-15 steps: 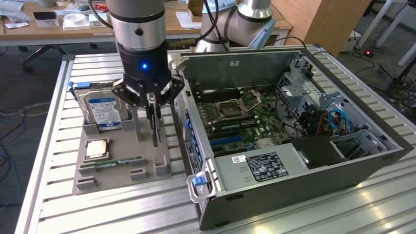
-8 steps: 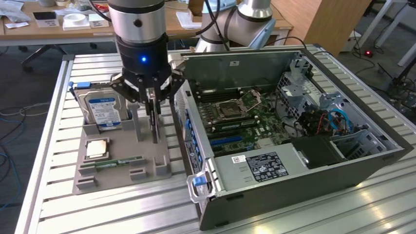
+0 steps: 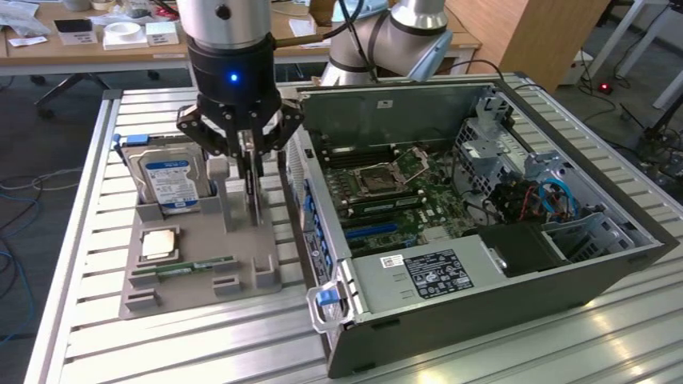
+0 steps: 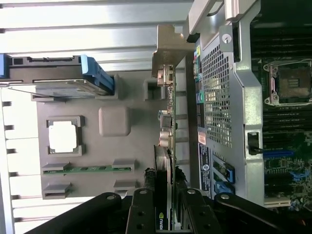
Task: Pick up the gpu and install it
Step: 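Pick up the gpu and move the gpu toward the slot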
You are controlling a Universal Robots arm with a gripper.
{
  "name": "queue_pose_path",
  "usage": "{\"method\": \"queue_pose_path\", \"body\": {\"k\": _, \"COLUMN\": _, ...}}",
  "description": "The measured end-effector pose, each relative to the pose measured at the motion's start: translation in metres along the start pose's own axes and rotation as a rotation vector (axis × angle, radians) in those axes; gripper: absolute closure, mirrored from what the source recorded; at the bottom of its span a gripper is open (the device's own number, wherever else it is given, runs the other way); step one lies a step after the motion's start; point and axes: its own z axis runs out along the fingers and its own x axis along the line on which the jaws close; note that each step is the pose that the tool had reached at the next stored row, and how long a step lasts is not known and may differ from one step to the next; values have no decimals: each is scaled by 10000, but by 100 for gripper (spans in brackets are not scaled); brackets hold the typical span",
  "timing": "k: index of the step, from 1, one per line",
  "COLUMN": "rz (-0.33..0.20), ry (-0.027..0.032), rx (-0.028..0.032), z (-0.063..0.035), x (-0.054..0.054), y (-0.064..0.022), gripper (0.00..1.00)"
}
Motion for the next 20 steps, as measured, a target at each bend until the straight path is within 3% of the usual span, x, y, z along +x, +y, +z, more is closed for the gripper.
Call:
{"method": "queue_pose_path", "body": {"k": 14, "rz": 0, "ry": -1, "rx": -1, "z": -416, "x": -14, "y": 16, "gripper": 74}}
{"method": "queue_pose_path", "body": {"k": 20, "rz": 0, "ry": -1, "rx": -1, "z": -536, "x": -18, "y": 21, "gripper": 74}}
